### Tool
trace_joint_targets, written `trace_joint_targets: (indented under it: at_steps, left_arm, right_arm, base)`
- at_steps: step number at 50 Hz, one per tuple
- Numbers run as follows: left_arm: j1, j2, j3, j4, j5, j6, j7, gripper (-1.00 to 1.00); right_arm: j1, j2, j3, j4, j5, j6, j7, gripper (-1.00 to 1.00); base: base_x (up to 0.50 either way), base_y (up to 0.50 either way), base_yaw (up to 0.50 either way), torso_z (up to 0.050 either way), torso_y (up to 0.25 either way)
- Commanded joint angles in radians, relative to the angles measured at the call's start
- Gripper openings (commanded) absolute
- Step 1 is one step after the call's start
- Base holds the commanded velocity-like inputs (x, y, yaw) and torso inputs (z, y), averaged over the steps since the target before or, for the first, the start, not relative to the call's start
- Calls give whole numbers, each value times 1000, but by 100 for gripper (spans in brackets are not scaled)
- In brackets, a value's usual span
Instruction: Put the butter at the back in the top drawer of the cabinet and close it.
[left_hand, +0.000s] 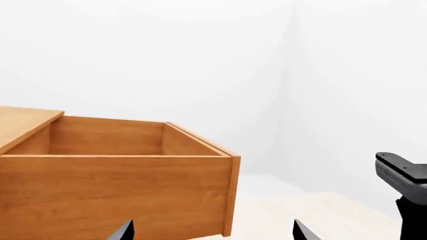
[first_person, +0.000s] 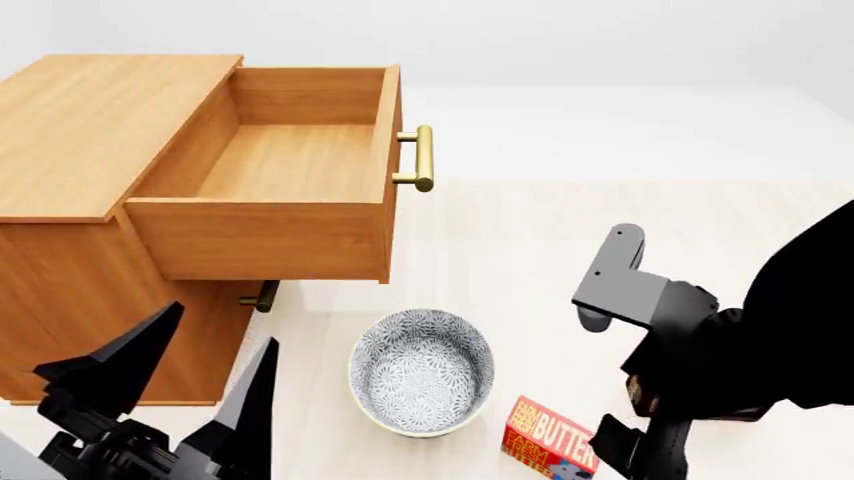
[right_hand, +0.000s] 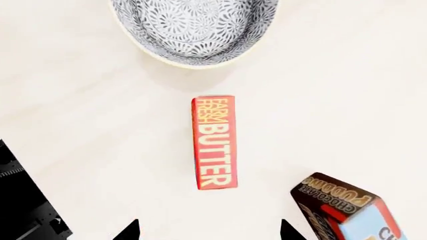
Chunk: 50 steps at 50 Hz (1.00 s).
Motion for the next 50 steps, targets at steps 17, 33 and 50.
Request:
trace_joint_targets:
  at_steps: [17, 33, 50]
  left_arm:
    - [41, 5, -40, -13, -24, -2, 31, 100]
    - [68, 7, -65, -23, -29, -1, 40, 100]
    - [90, 8, -89, -22, -34, -14, 46, 100]
  right_arm:
    - [-122, -39, -79, 61, -150, -84, -56, 100]
    - [-178, -79, -117, 126, -238, -141, -105, 100]
    - [-214, -102, -136, 175, -288, -192, -138, 100]
  base:
    - [0, 0, 0, 0, 0]
    - [0, 0, 0, 0, 0]
    - [0, 0, 0, 0, 0]
